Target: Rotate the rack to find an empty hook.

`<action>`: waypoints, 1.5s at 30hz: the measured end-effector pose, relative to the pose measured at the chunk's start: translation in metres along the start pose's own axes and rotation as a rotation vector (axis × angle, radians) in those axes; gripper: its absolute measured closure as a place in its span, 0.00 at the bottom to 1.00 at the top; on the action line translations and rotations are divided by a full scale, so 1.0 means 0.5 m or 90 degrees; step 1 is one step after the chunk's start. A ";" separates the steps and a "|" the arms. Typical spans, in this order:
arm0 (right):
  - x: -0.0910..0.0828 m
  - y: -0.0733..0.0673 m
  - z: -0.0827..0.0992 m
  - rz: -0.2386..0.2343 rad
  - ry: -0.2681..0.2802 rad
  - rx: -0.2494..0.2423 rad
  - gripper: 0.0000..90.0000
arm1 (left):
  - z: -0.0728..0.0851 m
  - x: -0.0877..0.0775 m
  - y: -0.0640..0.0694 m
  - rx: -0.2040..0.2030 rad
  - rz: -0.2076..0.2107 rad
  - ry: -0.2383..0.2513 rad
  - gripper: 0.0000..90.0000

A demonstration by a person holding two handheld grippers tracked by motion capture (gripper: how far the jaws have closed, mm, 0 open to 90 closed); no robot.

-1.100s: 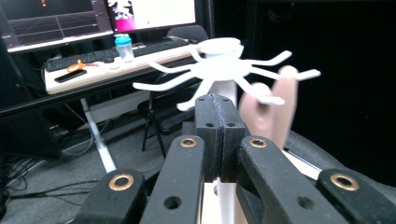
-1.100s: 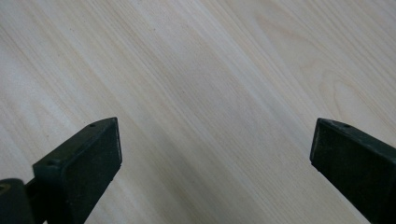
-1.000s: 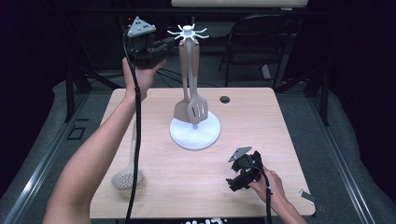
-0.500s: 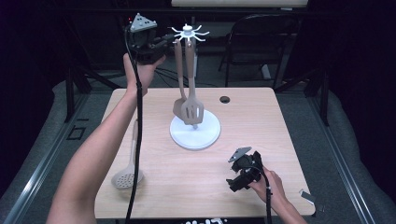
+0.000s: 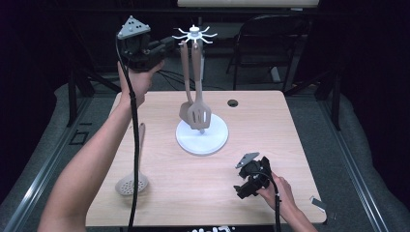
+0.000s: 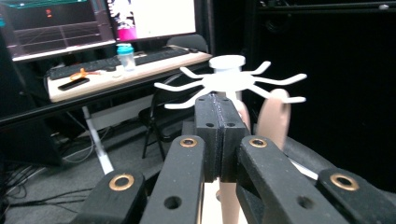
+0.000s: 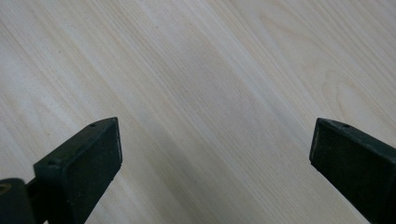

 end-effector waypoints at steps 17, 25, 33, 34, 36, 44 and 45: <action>-0.003 0.005 0.002 0.006 -0.015 -0.013 0.02 | 0.004 0.024 0.027 0.034 0.004 -0.029 1.00; -0.002 0.005 0.003 0.005 -0.018 -0.013 0.02 | 0.010 0.037 0.007 0.023 -0.016 -0.040 1.00; 0.002 0.002 0.003 0.003 -0.009 -0.004 0.02 | 0.014 0.040 -0.006 0.020 -0.025 -0.044 1.00; 0.000 0.004 0.003 0.006 -0.018 -0.011 0.02 | 0.014 0.040 -0.007 0.020 -0.025 -0.044 1.00; 0.000 0.004 0.003 0.004 -0.019 -0.012 0.02 | 0.014 0.041 -0.009 0.020 -0.026 -0.045 1.00; 0.001 0.003 0.003 0.004 -0.020 -0.013 0.02 | 0.016 0.045 -0.013 0.020 -0.031 -0.050 1.00; 0.001 0.003 0.003 0.004 -0.020 -0.012 0.02 | 0.016 0.045 -0.014 0.021 -0.031 -0.051 1.00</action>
Point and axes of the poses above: each handheld gripper's, and its own axes: x roughly forward along the jaws, z roughly out of its underside, y roughly to its right, the point moved 7 cm from there along x, roughly forward along the jaws, and after that the axes turned 9 degrees about x, right-handed, at the moved point
